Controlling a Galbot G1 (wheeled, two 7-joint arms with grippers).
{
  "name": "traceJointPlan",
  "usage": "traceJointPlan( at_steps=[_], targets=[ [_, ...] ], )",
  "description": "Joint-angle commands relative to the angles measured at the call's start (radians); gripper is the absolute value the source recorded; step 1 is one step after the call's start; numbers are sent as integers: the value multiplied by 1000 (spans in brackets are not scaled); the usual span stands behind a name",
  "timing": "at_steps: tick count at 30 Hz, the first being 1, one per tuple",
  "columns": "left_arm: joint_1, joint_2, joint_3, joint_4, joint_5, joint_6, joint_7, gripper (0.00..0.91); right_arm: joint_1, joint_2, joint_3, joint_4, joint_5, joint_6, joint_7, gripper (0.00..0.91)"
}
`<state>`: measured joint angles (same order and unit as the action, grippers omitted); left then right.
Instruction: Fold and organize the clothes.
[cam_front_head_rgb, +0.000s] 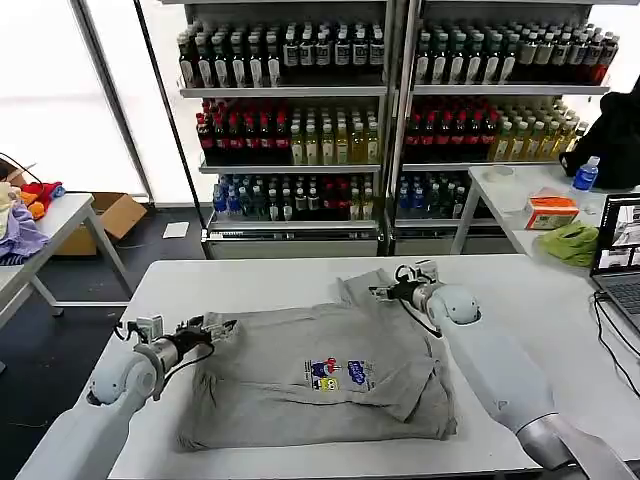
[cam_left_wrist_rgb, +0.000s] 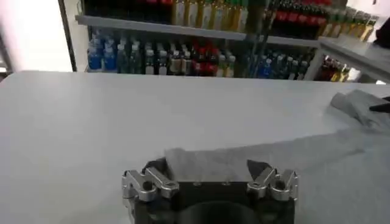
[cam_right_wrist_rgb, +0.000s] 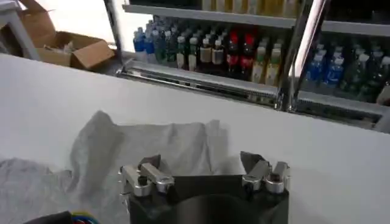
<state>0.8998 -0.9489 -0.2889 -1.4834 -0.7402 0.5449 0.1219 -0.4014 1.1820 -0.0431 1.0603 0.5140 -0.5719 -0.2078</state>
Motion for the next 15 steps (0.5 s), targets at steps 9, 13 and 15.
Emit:
traceJointPlan(
  at_steps=[9,13,15],
  targets=[
    [-16,-30,30,52,-5,-6,12,0,16,25,-19,-33,-2,13,-5,0],
    [-17,-34,33,52,-11,-9,11,0,23,32,-19,-55,1,16,-5,0],
    [-17,-36,34,52,-11,-11,9,0,25,32,-19,-61,3,23,-9,0]
  ],
)
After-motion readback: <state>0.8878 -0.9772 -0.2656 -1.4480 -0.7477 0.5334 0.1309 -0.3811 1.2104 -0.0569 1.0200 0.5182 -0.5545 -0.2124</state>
